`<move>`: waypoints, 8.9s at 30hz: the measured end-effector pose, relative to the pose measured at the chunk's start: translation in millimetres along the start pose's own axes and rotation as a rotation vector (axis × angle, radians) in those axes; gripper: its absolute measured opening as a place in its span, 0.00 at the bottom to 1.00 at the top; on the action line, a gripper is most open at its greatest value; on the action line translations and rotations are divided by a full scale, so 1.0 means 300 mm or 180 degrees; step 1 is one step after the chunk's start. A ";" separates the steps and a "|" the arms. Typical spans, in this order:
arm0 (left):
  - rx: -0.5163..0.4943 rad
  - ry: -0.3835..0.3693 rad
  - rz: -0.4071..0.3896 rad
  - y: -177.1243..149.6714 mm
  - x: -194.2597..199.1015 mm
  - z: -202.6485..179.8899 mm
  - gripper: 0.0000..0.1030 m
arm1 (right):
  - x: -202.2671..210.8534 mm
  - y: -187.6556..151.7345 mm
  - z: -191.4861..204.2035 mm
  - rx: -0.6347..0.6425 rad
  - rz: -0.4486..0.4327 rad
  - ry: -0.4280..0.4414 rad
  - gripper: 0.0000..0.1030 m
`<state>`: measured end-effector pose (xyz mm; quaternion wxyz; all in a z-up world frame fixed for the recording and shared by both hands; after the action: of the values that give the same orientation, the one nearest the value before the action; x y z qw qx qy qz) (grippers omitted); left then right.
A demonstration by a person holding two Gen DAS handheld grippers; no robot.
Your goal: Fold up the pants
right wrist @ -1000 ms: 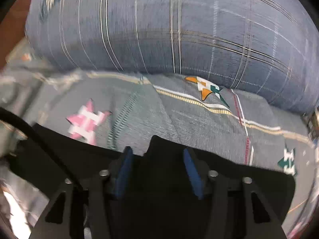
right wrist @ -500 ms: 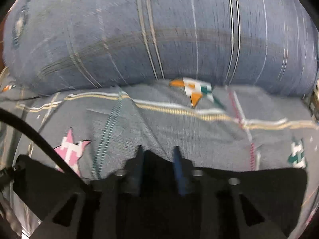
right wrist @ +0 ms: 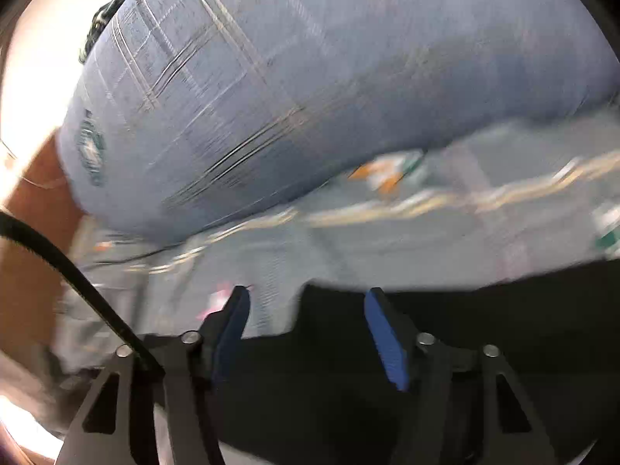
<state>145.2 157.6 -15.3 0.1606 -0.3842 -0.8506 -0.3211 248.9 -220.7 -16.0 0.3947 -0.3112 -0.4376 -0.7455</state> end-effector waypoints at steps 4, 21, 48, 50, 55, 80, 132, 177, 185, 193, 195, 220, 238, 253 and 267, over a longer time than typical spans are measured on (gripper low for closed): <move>0.0024 0.0081 0.0363 -0.091 -0.149 0.019 0.41 | -0.154 -0.004 0.005 -0.0347 0.0347 0.0263 0.59; -0.0326 0.0078 0.0126 -0.173 0.033 -0.081 0.46 | 0.345 -0.071 -0.405 -0.0357 -0.0380 -0.0309 0.63; -0.0053 0.0232 0.0118 -0.277 0.115 -0.032 0.54 | 0.298 -0.040 -0.762 -0.0323 -0.0161 -0.1223 0.06; -0.0052 0.0237 0.0112 -0.277 0.110 -0.031 0.54 | 0.322 -0.022 -0.748 -0.0243 -0.0233 -0.1223 0.06; -0.0044 0.0246 0.0143 -0.278 0.087 -0.032 0.54 | 0.393 0.066 -0.721 -0.0302 -0.0520 -0.1101 0.06; -0.0196 0.0235 0.0151 -0.311 0.139 -0.082 0.59 | 0.193 -0.185 -0.372 -0.0587 0.0271 0.0381 0.28; -0.0466 0.1582 -0.0221 -0.256 0.344 0.224 0.60 | 0.001 -0.555 0.533 0.1678 0.0433 -0.0197 0.59; 0.0179 0.0287 -0.0316 -0.153 0.222 0.273 0.52 | -0.407 -0.572 1.020 0.3257 0.0754 -0.1126 0.19; -0.0143 0.0245 -0.0061 -0.128 0.098 0.196 0.52 | -0.369 -0.493 0.986 0.2764 0.0889 -0.0722 0.19; -0.0263 0.0050 0.0068 -0.124 0.025 0.130 0.07 | -0.363 -0.496 0.982 0.2684 0.0873 -0.0646 0.18; -0.0284 0.0010 0.0037 -0.121 0.033 0.099 0.07 | -0.342 -0.477 0.972 0.2602 0.0856 -0.0577 0.18; -0.1327 -0.0339 0.0951 -0.443 -0.304 -0.515 0.07 | -0.046 -0.213 0.146 0.0680 0.0520 -0.0140 0.14; -0.0885 -0.0229 0.0608 -0.287 -0.184 -0.379 0.36 | 0.155 -0.150 0.017 0.0164 0.0013 0.0070 0.40; -0.0948 0.0037 0.0709 -0.321 -0.329 -0.266 0.38 | -0.061 -0.293 0.012 -0.0357 0.0681 0.0549 0.12; -0.1008 0.0280 0.0604 -0.364 -0.113 -0.337 0.40 | 0.189 -0.317 -0.070 -0.0442 0.0064 0.0469 0.43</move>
<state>87.5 16.8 -4.0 0.1648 -0.4688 -0.7414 -0.4510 136.6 -228.4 -17.8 0.4108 -0.2866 -0.3515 -0.7909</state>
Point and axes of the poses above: each gripper's, at about its wrist camera, not at the fingertips, and x roughly against the way its jaws point, z to its left, y to its top, the point moved 7 cm from there along -x, roughly the way its jaws point, and after that the axes turned 13 degrees about -y, right-handed, at the moved point
